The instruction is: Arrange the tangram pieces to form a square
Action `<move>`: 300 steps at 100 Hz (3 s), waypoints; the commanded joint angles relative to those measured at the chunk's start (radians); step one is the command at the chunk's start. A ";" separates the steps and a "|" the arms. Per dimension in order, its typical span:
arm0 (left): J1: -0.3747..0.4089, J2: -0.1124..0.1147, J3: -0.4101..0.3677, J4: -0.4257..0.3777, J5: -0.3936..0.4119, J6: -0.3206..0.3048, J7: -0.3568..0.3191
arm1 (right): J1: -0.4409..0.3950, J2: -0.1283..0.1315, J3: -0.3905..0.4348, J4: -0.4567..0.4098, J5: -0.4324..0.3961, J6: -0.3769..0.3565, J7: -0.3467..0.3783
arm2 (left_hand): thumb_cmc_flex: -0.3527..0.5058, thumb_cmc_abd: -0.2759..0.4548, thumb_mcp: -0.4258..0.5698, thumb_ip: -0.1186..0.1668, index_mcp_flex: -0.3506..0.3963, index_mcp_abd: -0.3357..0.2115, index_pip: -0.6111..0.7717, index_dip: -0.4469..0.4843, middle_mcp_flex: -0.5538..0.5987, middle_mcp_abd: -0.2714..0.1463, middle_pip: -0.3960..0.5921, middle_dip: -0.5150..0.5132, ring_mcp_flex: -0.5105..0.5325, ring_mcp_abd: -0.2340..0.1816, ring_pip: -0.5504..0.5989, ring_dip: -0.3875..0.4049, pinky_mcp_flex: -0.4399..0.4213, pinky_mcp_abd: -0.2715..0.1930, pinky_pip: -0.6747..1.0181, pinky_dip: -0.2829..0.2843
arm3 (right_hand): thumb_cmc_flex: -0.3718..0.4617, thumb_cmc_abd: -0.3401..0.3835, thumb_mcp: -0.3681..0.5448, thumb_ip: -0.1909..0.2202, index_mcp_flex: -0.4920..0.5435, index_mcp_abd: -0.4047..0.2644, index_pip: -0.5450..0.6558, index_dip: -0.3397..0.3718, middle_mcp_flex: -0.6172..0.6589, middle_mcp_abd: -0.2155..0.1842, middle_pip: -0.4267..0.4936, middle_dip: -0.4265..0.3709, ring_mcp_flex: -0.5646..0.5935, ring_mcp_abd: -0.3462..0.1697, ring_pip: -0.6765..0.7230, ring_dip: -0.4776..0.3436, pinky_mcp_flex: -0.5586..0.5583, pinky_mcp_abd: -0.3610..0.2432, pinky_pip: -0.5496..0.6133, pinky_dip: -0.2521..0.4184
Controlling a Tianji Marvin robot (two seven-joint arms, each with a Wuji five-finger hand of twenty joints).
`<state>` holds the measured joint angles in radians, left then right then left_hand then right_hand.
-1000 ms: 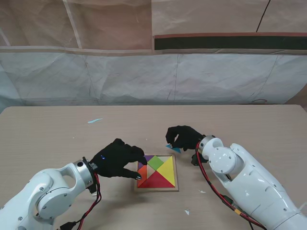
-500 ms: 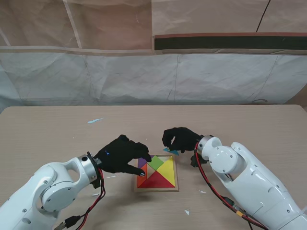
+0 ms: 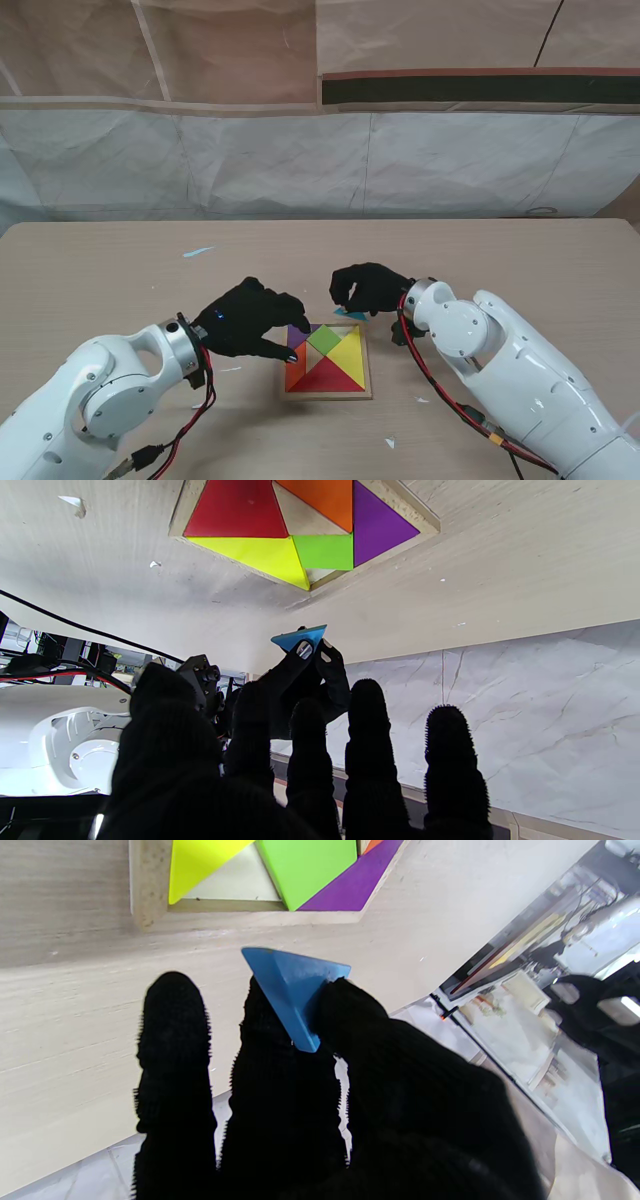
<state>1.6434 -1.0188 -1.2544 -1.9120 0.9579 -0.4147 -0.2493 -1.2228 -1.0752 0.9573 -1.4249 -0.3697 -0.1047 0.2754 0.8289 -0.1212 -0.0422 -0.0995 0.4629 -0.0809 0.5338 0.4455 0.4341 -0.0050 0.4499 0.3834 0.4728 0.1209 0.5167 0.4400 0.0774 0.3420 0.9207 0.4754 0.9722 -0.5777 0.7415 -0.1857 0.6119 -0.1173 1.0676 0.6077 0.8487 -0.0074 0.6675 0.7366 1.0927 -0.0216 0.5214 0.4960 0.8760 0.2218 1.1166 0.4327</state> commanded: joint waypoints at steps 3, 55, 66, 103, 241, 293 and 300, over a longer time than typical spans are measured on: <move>0.008 -0.001 -0.005 -0.006 0.006 0.003 -0.009 | 0.017 -0.005 -0.025 0.009 -0.024 -0.030 0.017 | 0.033 0.046 0.000 0.028 0.029 0.002 0.010 0.010 0.006 -0.021 -0.012 -0.002 0.016 -0.020 0.012 0.012 0.001 -0.007 0.018 0.009 | 0.073 0.021 0.040 0.006 0.011 -0.040 -0.003 0.010 -0.004 -0.063 0.032 0.018 0.041 -0.048 0.044 0.013 -0.004 -0.218 -0.007 0.039; 0.057 -0.005 -0.035 -0.020 0.034 0.009 0.030 | 0.072 -0.014 -0.132 0.095 -0.260 -0.144 -0.156 | 0.033 0.047 0.000 0.028 0.030 0.002 0.010 0.010 0.006 -0.022 -0.013 -0.003 0.015 -0.019 0.011 0.011 0.002 -0.007 0.019 0.009 | 0.066 0.031 0.038 0.012 0.004 -0.065 0.008 0.008 -0.007 -0.081 0.034 0.015 0.029 -0.063 0.059 0.010 -0.013 -0.239 -0.015 0.046; 0.060 -0.006 -0.035 -0.020 0.034 0.013 0.032 | 0.069 -0.020 -0.152 0.129 -0.338 -0.161 -0.244 | 0.034 0.047 0.000 0.028 0.031 0.001 0.010 0.010 0.006 -0.022 -0.013 -0.003 0.016 -0.020 0.012 0.012 0.002 -0.007 0.019 0.009 | 0.061 0.029 0.049 0.011 0.001 -0.067 0.019 0.000 -0.011 -0.082 0.045 0.008 0.025 -0.062 0.070 -0.003 -0.011 -0.242 -0.018 0.046; 0.057 -0.007 -0.027 -0.018 0.034 0.021 0.035 | 0.102 -0.044 -0.247 0.279 -0.471 -0.209 -0.522 | 0.034 0.047 0.000 0.028 0.031 0.002 0.011 0.011 0.007 -0.021 -0.013 -0.003 0.017 -0.019 0.012 0.012 0.003 -0.008 0.019 0.010 | 0.044 0.033 0.070 0.000 -0.002 -0.101 0.070 -0.034 -0.019 -0.111 0.091 -0.035 0.016 -0.080 0.094 -0.043 -0.008 -0.263 -0.028 0.021; 0.065 -0.007 -0.022 -0.021 0.042 0.034 0.040 | 0.050 -0.024 -0.258 0.278 -0.572 -0.254 -0.629 | 0.035 0.048 0.000 0.028 0.034 0.003 0.011 0.011 0.008 -0.021 -0.012 -0.002 0.018 -0.020 0.013 0.012 0.003 -0.009 0.019 0.010 | -0.028 -0.003 0.067 0.005 -0.057 -0.111 0.103 -0.069 -0.068 -0.098 0.090 -0.067 -0.003 -0.078 0.080 -0.077 -0.027 -0.283 -0.021 -0.025; 0.067 -0.008 -0.020 -0.019 0.046 0.031 0.049 | 0.040 -0.021 -0.250 0.259 -0.591 -0.238 -0.639 | 0.035 0.048 0.000 0.028 0.034 0.002 0.011 0.011 0.008 -0.021 -0.013 -0.003 0.019 -0.019 0.013 0.012 0.002 -0.010 0.018 0.009 | 0.012 0.007 0.072 -0.001 -0.053 -0.092 0.101 -0.074 -0.063 -0.088 0.095 -0.080 0.015 -0.095 0.101 -0.083 -0.001 -0.296 0.008 -0.035; 0.068 -0.007 -0.020 -0.019 0.046 0.032 0.047 | 0.034 -0.023 -0.242 0.253 -0.582 -0.234 -0.632 | 0.035 0.047 0.000 0.028 0.034 0.003 0.011 0.011 0.008 -0.021 -0.013 -0.003 0.019 -0.019 0.013 0.012 0.003 -0.010 0.019 0.009 | 0.022 0.008 0.075 0.000 -0.050 -0.087 0.099 -0.073 -0.063 -0.086 0.097 -0.080 0.015 -0.093 0.102 -0.080 0.002 -0.290 0.006 -0.040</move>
<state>1.7068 -1.0231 -1.2743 -1.9284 1.0027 -0.3847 -0.1865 -1.1790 -1.0940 0.7118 -1.1626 -0.9546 -0.3412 -0.3755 0.8289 -0.1212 -0.0422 -0.0994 0.4725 -0.0809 0.5379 0.4455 0.4342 -0.0050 0.4499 0.3834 0.4728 0.1220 0.5170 0.4400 0.0774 0.3419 0.9207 0.4754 0.9334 -0.5639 0.7843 -0.1856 0.5696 -0.2010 1.1548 0.5474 0.7874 -0.0933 0.7392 0.6749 1.0792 -0.0483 0.5943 0.4227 0.8622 0.2218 1.0992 0.4184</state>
